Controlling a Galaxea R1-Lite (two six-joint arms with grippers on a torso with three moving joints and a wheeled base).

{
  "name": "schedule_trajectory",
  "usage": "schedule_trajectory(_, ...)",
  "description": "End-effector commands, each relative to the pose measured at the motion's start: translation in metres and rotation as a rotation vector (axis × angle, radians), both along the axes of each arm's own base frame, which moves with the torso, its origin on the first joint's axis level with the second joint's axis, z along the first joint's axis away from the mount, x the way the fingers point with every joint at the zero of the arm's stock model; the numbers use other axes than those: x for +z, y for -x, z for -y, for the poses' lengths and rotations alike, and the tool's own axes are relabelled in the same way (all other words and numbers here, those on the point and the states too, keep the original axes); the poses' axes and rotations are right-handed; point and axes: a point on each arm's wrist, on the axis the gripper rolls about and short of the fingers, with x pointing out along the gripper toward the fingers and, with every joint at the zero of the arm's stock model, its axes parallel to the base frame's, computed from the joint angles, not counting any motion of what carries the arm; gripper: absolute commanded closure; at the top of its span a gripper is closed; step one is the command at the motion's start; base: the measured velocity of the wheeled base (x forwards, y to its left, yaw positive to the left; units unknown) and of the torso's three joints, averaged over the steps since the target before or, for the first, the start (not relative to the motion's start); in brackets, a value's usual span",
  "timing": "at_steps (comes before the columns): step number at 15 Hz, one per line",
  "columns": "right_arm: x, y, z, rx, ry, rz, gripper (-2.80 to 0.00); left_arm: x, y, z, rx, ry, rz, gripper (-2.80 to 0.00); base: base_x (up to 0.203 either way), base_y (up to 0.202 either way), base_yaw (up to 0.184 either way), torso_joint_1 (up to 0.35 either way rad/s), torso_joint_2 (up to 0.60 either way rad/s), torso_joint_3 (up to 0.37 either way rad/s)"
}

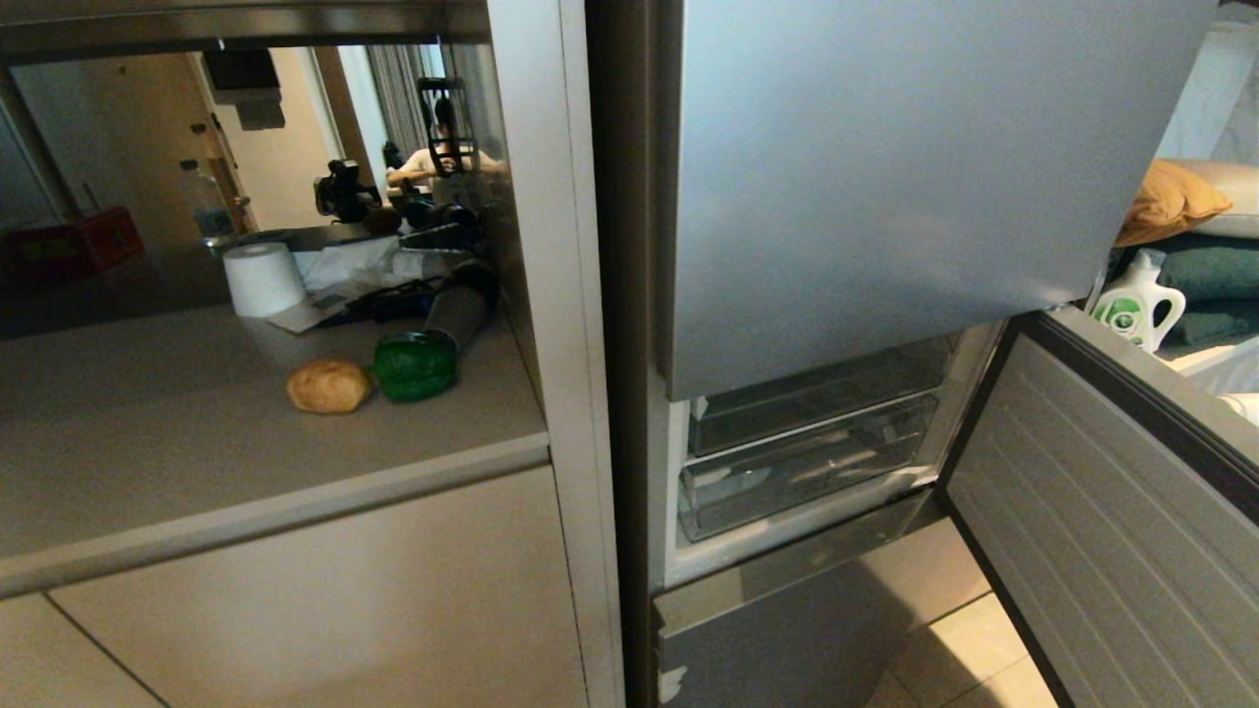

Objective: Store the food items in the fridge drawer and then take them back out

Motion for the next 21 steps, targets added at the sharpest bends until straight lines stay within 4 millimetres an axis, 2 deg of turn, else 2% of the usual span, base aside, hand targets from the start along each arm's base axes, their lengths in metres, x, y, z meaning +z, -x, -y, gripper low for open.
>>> schedule_trajectory(1,0.019,-0.018,0.007,0.110,-0.010,0.003,0.00,0.000,0.000,0.000,0.000,0.000,0.000,0.00,0.000,0.000,0.000,0.000,0.00,0.000)
schedule_trajectory(2,0.029,-0.034,0.003,0.187,0.011,-0.004,0.00,0.000,0.000,0.000,0.000,0.000,0.000,0.00,0.000,0.000,0.000,0.000,0.00,0.000)
schedule_trajectory(4,0.048,-0.062,-0.020,0.344,0.096,-0.033,0.00,0.000,0.000,0.000,0.000,0.000,0.000,0.00,0.000,0.000,0.000,0.000,0.00,0.000)
schedule_trajectory(6,0.068,-0.070,-0.045,0.439,0.183,-0.065,0.00,0.000,0.000,0.000,0.000,0.000,0.000,0.00,0.000,0.000,0.000,0.000,0.00,0.000)
schedule_trajectory(7,0.079,-0.068,-0.053,0.466,0.190,-0.102,0.00,0.000,0.000,0.000,0.000,0.000,0.000,0.00,0.000,0.000,0.000,0.000,0.00,0.000)
schedule_trajectory(8,0.081,-0.067,-0.056,0.476,0.181,-0.145,0.00,0.000,0.000,0.000,0.000,0.000,0.000,0.00,0.000,0.000,0.000,0.000,0.00,0.000)
schedule_trajectory(11,0.075,-0.082,-0.044,0.475,0.147,-0.202,0.00,0.000,0.000,0.000,0.000,0.000,0.000,0.00,0.000,0.000,0.000,0.000,0.00,0.000)
schedule_trajectory(16,0.058,-0.093,-0.035,0.483,0.130,-0.274,0.00,0.000,0.000,0.000,0.000,0.000,0.000,0.00,0.000,0.000,0.000,0.000,0.00,0.000)
schedule_trajectory(18,0.058,-0.092,-0.037,0.494,0.172,-0.260,0.00,0.000,0.000,0.000,0.000,0.000,0.000,0.00,0.000,0.000,0.000,0.000,0.00,0.000)
schedule_trajectory(21,0.059,-0.081,-0.055,0.590,0.337,-0.282,0.00,0.000,0.000,0.000,0.000,0.000,0.000,0.00,0.000,0.000,0.000,0.000,0.00,0.000)
